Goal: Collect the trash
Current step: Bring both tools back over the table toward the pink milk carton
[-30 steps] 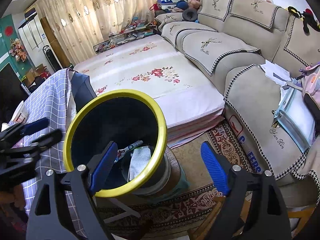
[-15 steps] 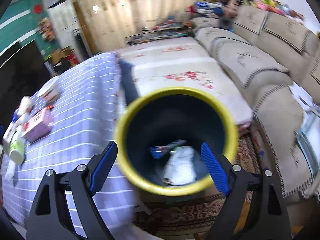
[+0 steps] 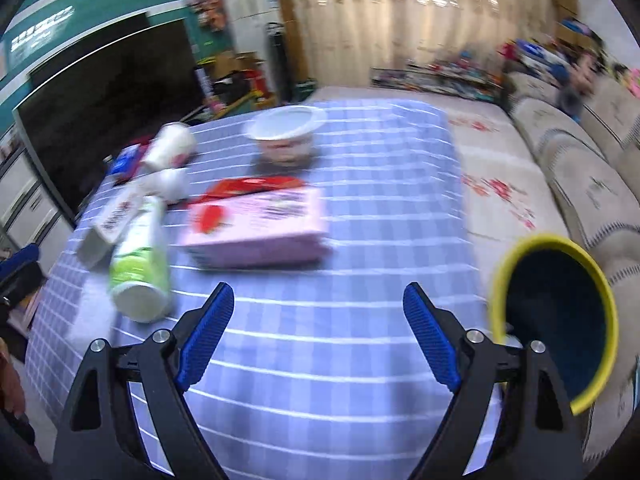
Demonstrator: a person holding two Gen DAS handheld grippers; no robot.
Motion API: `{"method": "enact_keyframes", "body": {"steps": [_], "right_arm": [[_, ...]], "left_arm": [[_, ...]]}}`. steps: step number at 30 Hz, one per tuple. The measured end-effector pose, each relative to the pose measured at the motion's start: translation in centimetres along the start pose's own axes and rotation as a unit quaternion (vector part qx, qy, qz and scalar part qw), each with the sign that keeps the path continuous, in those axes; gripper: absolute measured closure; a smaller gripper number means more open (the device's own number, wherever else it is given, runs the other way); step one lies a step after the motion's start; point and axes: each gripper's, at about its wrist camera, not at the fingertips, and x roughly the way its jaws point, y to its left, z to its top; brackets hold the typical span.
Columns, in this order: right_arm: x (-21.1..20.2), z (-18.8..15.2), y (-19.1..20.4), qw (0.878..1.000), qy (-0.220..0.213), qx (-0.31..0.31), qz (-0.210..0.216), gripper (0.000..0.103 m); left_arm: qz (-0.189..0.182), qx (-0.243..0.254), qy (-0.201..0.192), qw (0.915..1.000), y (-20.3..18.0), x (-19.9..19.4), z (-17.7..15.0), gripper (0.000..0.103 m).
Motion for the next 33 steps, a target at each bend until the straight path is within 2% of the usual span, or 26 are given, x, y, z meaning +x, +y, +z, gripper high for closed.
{"method": "enact_keyframes", "body": {"steps": [2,6,10,15,22,28,33], "right_arm": [[0.7,0.7,2.7,1.000,-0.002,-0.027,0.006,0.021],[2.4,2.2,5.9,0.998,-0.007,-0.058,-0.008,0.021],[4.3,3.0,7.4,0.997,0.003,-0.069,-0.018,0.021],[6.5,3.2,8.2,0.995,0.007,-0.084,-0.050,0.021],[6.5,2.8,6.3,0.994,0.013,-0.077,-0.076,0.021],[3.8,0.4,1.5,0.994,0.023,-0.050,-0.091,0.021],[0.9,-1.1,-3.3,0.992,0.018,0.003,-0.125,0.021]], "left_arm": [[0.001,-0.006,0.001,1.0000,0.2,0.1,-0.2,0.016],[-0.004,-0.020,0.002,0.9998,1.5,0.3,-0.5,0.016],[-0.008,-0.026,0.003,0.9996,2.2,0.5,-0.7,0.016],[-0.013,-0.032,0.007,0.9994,2.3,0.6,-0.8,0.016],[-0.021,-0.032,0.017,0.9991,2.0,1.6,-0.8,0.016],[-0.031,-0.025,0.020,0.9990,1.1,2.2,-0.7,0.016],[-0.041,-0.019,0.023,0.9987,0.2,2.6,-0.6,0.016]]}}
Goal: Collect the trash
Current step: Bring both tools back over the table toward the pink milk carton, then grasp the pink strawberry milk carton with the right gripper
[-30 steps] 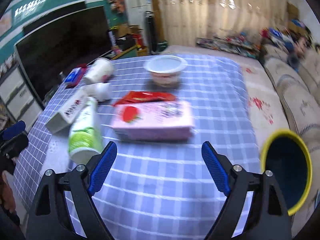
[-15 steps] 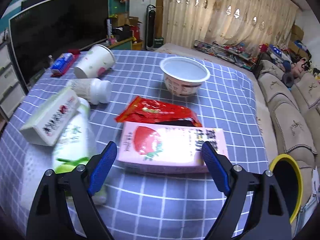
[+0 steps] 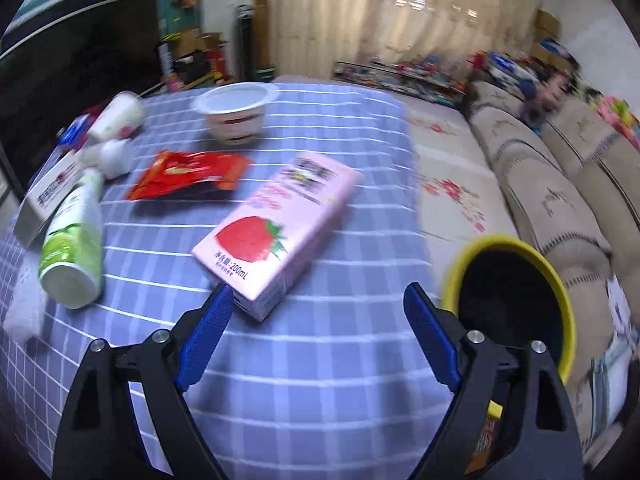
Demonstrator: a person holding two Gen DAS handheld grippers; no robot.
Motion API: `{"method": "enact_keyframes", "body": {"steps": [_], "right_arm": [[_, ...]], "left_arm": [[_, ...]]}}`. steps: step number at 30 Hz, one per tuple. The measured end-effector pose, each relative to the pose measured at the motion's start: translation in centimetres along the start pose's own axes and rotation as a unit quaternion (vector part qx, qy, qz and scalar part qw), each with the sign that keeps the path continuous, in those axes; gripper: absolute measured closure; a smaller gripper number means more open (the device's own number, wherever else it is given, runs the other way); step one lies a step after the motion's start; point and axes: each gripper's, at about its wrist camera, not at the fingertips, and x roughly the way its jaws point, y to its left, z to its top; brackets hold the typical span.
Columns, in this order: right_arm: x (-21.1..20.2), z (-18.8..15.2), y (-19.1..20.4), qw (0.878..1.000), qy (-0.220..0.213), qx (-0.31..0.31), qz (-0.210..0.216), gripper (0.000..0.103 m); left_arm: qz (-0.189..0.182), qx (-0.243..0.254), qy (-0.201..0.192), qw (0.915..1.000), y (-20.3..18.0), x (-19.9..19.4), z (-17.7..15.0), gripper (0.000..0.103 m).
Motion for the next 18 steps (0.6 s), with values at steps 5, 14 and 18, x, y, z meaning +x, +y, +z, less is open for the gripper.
{"method": "enact_keyframes", "body": {"steps": [5,14,18], "right_arm": [[-1.3,-0.3,-0.7,0.997,-0.034,0.052,0.036,0.018],[2.9,0.8,3.6,0.998,0.005,0.056,0.038,0.018],[3.8,0.6,3.5,0.997,0.009,0.070,0.025,0.026]], "left_arm": [[-0.008,0.006,0.000,0.9999,-0.8,0.1,0.0,0.016],[-0.009,0.006,-0.007,0.9999,-0.4,-0.6,0.1,0.015],[-0.010,-0.002,-0.004,0.9999,0.2,-0.4,0.0,0.015]]}}
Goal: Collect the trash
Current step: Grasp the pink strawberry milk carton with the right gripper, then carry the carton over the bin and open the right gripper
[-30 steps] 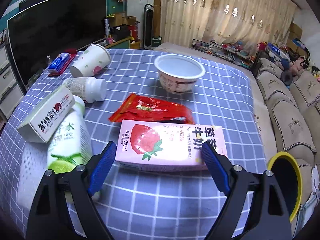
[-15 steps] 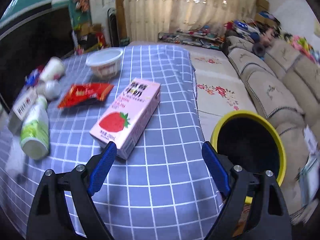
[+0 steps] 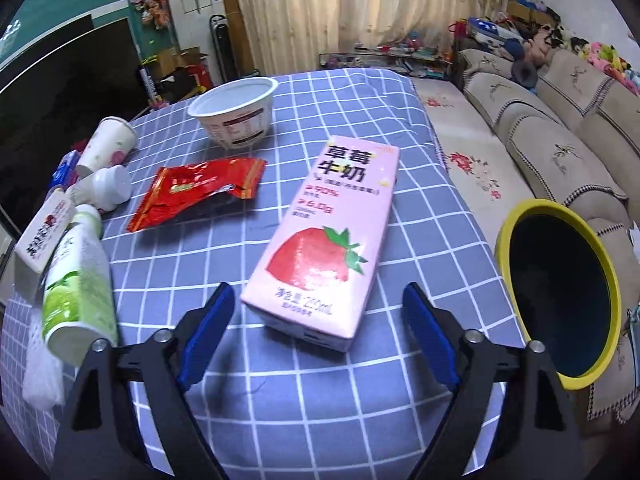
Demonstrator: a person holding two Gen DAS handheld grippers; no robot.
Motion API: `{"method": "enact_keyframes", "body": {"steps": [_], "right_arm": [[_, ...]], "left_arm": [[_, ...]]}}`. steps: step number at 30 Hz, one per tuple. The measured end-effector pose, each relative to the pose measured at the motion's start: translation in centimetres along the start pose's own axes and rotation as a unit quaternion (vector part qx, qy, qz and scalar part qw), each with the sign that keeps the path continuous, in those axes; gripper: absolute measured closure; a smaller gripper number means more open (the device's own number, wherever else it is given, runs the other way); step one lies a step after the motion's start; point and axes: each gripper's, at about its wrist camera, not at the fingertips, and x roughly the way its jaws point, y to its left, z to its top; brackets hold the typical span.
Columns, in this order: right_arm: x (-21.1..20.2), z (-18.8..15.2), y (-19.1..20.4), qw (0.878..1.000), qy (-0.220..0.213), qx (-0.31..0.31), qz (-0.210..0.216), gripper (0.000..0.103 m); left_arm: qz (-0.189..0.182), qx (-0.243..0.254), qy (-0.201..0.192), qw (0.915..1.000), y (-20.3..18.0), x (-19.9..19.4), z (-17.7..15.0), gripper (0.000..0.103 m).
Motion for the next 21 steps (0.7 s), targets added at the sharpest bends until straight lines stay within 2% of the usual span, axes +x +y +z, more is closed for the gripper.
{"method": "enact_keyframes", "body": {"steps": [1,4,7,12,21], "right_arm": [[0.1,-0.1,-0.2,1.000,-0.001,0.003,0.000,0.030],[-0.2,-0.3,-0.9,1.000,-0.005,0.011,0.008,0.050],[-1.3,-0.4,-1.4,1.000,-0.017,0.010,0.011,0.052],[-4.7,-0.5,-2.9,0.998,-0.040,0.012,0.039,0.053],[-9.3,-1.3,-4.1,0.995,-0.050,0.000,0.088,0.054]], "left_arm": [[-0.001,0.000,0.001,1.0000,0.0,0.1,0.0,0.015],[-0.003,0.001,0.005,1.0000,-0.1,0.3,-0.1,0.015],[-0.004,0.003,0.006,1.0000,-0.3,0.5,-0.2,0.015],[-0.006,0.008,0.008,0.9999,-0.9,0.7,-0.2,0.015],[-0.013,0.026,0.010,0.9995,-2.7,0.8,-0.2,0.015]]}}
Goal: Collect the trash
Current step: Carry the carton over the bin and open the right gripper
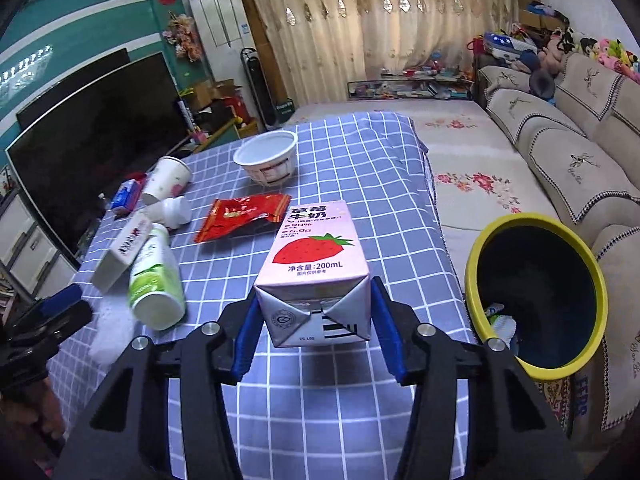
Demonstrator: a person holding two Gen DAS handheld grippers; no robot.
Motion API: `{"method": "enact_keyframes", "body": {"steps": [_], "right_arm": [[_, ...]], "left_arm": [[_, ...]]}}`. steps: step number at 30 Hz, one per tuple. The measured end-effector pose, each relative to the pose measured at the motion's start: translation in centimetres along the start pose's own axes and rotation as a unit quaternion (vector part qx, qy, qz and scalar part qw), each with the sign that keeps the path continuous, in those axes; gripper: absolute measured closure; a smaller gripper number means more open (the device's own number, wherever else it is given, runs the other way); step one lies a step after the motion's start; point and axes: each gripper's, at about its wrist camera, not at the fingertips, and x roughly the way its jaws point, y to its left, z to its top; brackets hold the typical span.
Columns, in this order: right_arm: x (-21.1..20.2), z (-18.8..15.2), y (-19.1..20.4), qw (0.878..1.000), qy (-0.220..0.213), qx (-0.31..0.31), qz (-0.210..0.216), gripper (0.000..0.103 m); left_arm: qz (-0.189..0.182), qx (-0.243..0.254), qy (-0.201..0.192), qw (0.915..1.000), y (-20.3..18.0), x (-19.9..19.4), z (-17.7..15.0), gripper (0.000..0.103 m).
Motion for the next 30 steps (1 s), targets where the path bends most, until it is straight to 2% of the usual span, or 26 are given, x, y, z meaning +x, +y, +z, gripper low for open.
{"method": "enact_keyframes", "body": {"steps": [3,6,10,13,17,21,25,30], "right_arm": [[-1.4,0.0,-0.5,1.000,-0.009,0.004,0.013,0.054],[-2.8,0.2,-1.7,1.000,-0.027,0.011,0.004,0.054],[-3.9,0.6,-5.7,0.997,-0.042,0.041,-0.039,0.054],[-3.5,0.4,-9.7,0.993,-0.037,0.072,-0.084,0.054],[-0.8,-0.4,-15.8,0.983,0.007,0.113,-0.142,0.054],[3.0,-1.0,-19.7,0.974,0.060,0.132,-0.172,0.054],[5.6,-1.9,-22.0,0.967,0.098,0.142,-0.189,0.054],[7.8,-2.9,-22.8,0.962,0.121,0.144,-0.196,0.053]], "left_arm": [[-0.002,0.004,-0.001,1.0000,-0.4,-0.1,0.0,0.015],[-0.004,0.010,-0.002,0.9999,-1.0,-0.3,0.1,0.015],[-0.007,0.017,-0.001,0.9998,-1.7,-0.2,0.2,0.015],[-0.009,0.023,0.001,0.9997,-2.6,0.2,0.3,0.015],[-0.016,0.029,0.009,0.9994,-3.8,0.9,0.4,0.015],[-0.020,0.037,0.021,0.9989,-5.3,2.2,0.7,0.015],[-0.023,0.044,0.032,0.9983,-6.5,3.2,0.9,0.015],[-0.027,0.047,0.041,0.9977,-7.4,4.3,1.1,0.015]]}}
